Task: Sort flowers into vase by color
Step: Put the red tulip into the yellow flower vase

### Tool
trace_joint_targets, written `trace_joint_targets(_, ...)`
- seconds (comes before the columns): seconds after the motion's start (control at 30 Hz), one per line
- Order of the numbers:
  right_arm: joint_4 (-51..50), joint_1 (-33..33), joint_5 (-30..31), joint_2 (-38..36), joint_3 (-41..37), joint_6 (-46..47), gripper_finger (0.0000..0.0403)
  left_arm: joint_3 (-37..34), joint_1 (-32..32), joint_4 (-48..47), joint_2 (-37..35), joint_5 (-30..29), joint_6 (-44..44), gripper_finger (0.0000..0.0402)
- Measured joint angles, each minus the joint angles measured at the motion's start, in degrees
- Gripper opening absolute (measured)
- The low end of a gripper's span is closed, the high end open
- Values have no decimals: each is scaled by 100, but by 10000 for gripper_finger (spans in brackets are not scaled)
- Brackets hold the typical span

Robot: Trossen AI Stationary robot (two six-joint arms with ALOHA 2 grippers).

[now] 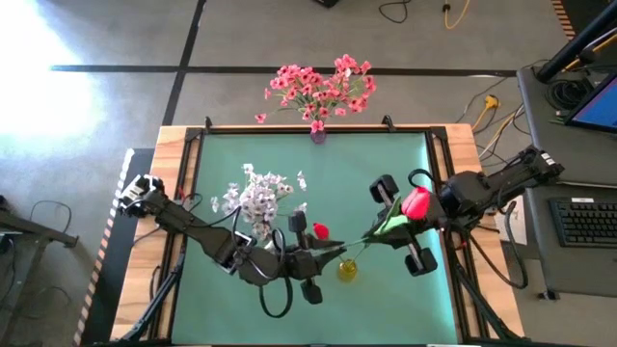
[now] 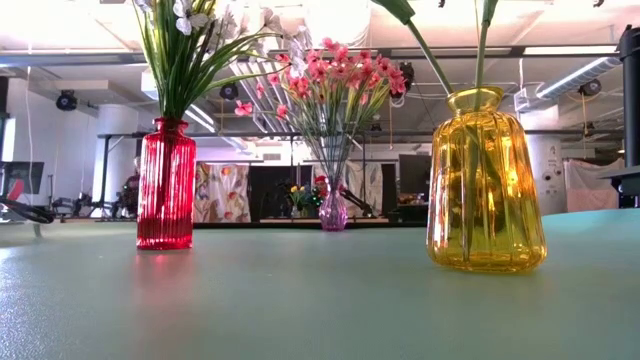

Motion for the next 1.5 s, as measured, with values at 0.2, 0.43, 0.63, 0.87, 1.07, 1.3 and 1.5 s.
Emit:
trace_joint_targets(0.2, -641, 2, 322, -240, 0, 193, 10, 2, -128, -323, -95, -28, -38, 112)
trace_joint_targets(0.43, -1196, 297, 963, -375, -190, 207, 9, 2, -468, -666, -273, -757, 5, 202)
trace_joint_targets(0.63, -474, 857, 1849, -420, -812, 108, 9, 3, -879, -948, -506, -715, 7, 229)
trace_joint_targets(0.87, 40, 1292, 3291, -317, -1559, 344, 9, 4, -1292, -1946, -666, 758, -13, 221)
trace_joint_targets(1.07, 442, 1342, 3466, -28, -1905, 698, 9, 4, -1570, -2434, -671, 1311, -238, 210)
trace_joint_targets(1.3, 1021, 1379, 3539, 240, -2270, 693, 9, -160, -1761, -2459, -680, 1704, -315, 200)
trace_joint_targets(1.5, 1190, 1459, 3680, 337, -2347, 682, 9, -943, -1757, -1529, -694, 2061, -339, 186)
